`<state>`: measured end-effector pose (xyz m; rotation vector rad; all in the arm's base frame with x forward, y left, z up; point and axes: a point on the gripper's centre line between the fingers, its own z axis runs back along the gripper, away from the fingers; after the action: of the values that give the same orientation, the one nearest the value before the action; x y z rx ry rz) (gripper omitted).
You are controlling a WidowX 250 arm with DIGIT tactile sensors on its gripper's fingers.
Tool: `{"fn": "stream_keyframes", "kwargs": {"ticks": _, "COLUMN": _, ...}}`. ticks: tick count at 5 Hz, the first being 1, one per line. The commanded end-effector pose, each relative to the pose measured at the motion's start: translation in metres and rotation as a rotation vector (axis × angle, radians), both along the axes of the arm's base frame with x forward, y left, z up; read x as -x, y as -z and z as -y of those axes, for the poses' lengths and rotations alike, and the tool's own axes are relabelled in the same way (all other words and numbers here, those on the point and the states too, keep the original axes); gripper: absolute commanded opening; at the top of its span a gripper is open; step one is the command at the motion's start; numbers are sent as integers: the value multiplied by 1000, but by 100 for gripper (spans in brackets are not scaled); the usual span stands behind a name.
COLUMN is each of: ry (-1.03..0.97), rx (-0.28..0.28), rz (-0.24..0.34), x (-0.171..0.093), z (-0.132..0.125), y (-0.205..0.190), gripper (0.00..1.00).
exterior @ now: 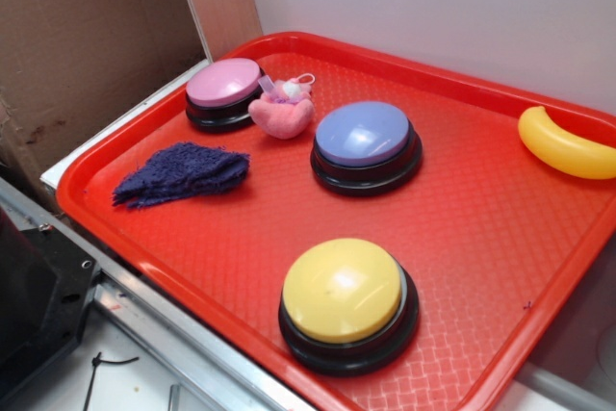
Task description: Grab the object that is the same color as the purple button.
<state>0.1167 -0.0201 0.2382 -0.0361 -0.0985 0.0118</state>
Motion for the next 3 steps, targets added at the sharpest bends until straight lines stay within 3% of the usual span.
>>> {"fn": "stream_keyframes", "kwargs": {"ticks": 1, "ry": 0, "rx": 0, "rz": 0, "x": 0, "z": 0, "y": 0, "gripper": 100}}
{"fn": "stream_keyframes", "kwargs": {"ticks": 3, "ry": -343, "rx": 94, "rz": 6, "x": -14, "z": -9, "y": 17, "gripper": 100}}
